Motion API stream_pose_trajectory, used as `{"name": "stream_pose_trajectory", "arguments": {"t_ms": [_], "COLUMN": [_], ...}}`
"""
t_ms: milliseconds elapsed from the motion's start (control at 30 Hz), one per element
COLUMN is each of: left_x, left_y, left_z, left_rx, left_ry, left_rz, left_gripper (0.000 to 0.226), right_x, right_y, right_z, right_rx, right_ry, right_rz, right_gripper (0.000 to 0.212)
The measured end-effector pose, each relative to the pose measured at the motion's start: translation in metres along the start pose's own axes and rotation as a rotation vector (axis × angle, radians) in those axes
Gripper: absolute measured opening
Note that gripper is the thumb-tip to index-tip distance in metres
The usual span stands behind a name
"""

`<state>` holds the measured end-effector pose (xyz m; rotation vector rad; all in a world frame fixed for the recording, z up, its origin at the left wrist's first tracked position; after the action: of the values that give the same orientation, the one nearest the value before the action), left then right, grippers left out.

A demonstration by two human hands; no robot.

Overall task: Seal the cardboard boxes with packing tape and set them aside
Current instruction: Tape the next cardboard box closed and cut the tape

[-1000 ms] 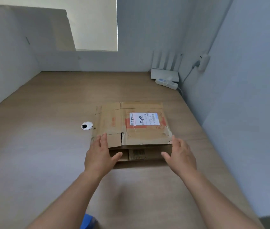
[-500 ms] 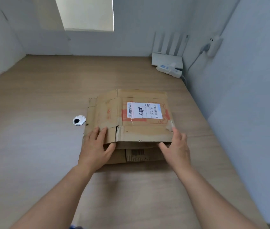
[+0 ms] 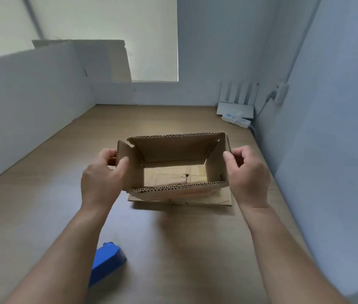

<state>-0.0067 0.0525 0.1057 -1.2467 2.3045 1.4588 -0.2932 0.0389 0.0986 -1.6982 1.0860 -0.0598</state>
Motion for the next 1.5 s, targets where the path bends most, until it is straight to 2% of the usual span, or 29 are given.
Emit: {"name": "stream_pose_trajectory", "arguments": {"t_ms": [67, 200, 267, 333, 433, 467, 533, 600, 633, 700, 767, 800, 867, 900, 967, 1033, 1067, 1133, 1200, 1267, 1400, 1500], "left_x": [-0.016, -0.017, -0.012, -0.006, 0.000, -0.001, -0.007, -0.011, -0.011, -0.007, 0.003, 0.009, 0.019, 0.023, 0.026, 0.023, 0.024, 0.027, 0.030, 0.030, 0.031, 0.037], "left_y": [0.010, 0.010, 0.005, -0.001, -0.002, 0.000, 0.001, -0.007, -0.012, -0.022, -0.028, -0.029, -0.030, -0.028, -0.026, -0.026, -0.030, -0.034, -0.033, -0.030, -0.033, -0.041], "left_z": [0.015, 0.048, 0.064, 0.076, 0.088, 0.091, 0.101, 0.108, 0.109, 0.107, 0.100, 0.097, 0.095, 0.095, 0.097, 0.099, 0.098, 0.098, 0.099, 0.102, 0.105, 0.107], "left_rx": [-0.058, -0.180, -0.218, -0.246, -0.189, -0.151, -0.048, 0.021, 0.038, 0.055, 0.086, 0.097, 0.116, 0.139, 0.152, 0.100, 0.055, -0.036, -0.173, -0.324, -0.291, -0.284], "left_ry": [0.004, -0.164, -0.264, -0.322, -0.398, -0.459, -0.653, -0.802, -0.829, -0.804, -0.691, -0.639, -0.569, -0.539, -0.439, -0.337, -0.328, -0.433, -0.554, -0.571, -0.493, -0.492], "left_rz": [0.015, -0.199, -0.263, -0.214, 0.138, 0.270, 0.383, 0.400, 0.390, 0.367, 0.311, 0.247, 0.116, 0.068, 0.018, 0.023, 0.028, 0.062, 0.211, 0.410, 0.418, 0.374], "left_gripper": [0.019, 0.008, 0.007, 0.007, 0.026, 0.035, 0.054, 0.061, 0.060, 0.054, 0.051, 0.040, 0.025, 0.026, 0.041, 0.057, 0.064, 0.069, 0.055, 0.045, 0.040, 0.039], "right_x": [-0.023, -0.045, -0.044, -0.038, -0.030, -0.031, -0.037, -0.043, -0.045, -0.046, -0.043, -0.040, -0.032, -0.028, -0.023, -0.022, -0.022, -0.024, -0.026, -0.027, -0.033, -0.030], "right_y": [-0.011, -0.015, -0.011, -0.002, 0.013, 0.016, 0.020, 0.023, 0.025, 0.030, 0.028, 0.025, 0.027, 0.030, 0.038, 0.049, 0.054, 0.065, 0.069, 0.071, 0.070, 0.072], "right_z": [0.005, 0.024, 0.038, 0.052, 0.067, 0.067, 0.067, 0.068, 0.069, 0.068, 0.064, 0.064, 0.066, 0.066, 0.067, 0.072, 0.076, 0.084, 0.094, 0.102, 0.108, 0.107], "right_rx": [0.006, 0.023, 0.009, 0.040, 0.152, 0.195, 0.311, 0.388, 0.396, 0.376, 0.307, 0.267, 0.209, 0.195, 0.173, 0.195, 0.217, 0.276, 0.311, 0.319, 0.309, 0.317], "right_ry": [-0.056, -0.227, -0.362, -0.506, -0.696, -0.736, -0.837, -0.979, -1.031, -0.989, -0.846, -0.804, -0.759, -0.732, -0.698, -0.708, -0.720, -0.726, -0.723, -0.674, -0.488, -0.465], "right_rz": [0.054, 0.335, 0.488, 0.548, 0.491, 0.431, 0.204, 0.007, 0.000, 0.055, 0.121, 0.182, 0.293, 0.304, 0.272, 0.235, 0.219, 0.153, 0.082, 0.031, 0.005, -0.001], "right_gripper": [0.013, 0.010, 0.009, 0.009, 0.030, 0.042, 0.056, 0.044, 0.048, 0.084, 0.098, 0.098, 0.087, 0.075, 0.050, 0.037, 0.036, 0.038, 0.038, 0.037, 0.035, 0.035]}}
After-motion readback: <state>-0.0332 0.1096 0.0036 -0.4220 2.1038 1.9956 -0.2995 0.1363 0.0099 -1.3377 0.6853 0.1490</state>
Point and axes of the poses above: each hand's wrist, its own z-axis away from the middle knuckle, its own x-axis out of the palm, y = z × x, the point moved 4 cm from there along -z, towards the middle knuckle, and after that the axes turned 13 degrees about x, right-handed, at the moved point
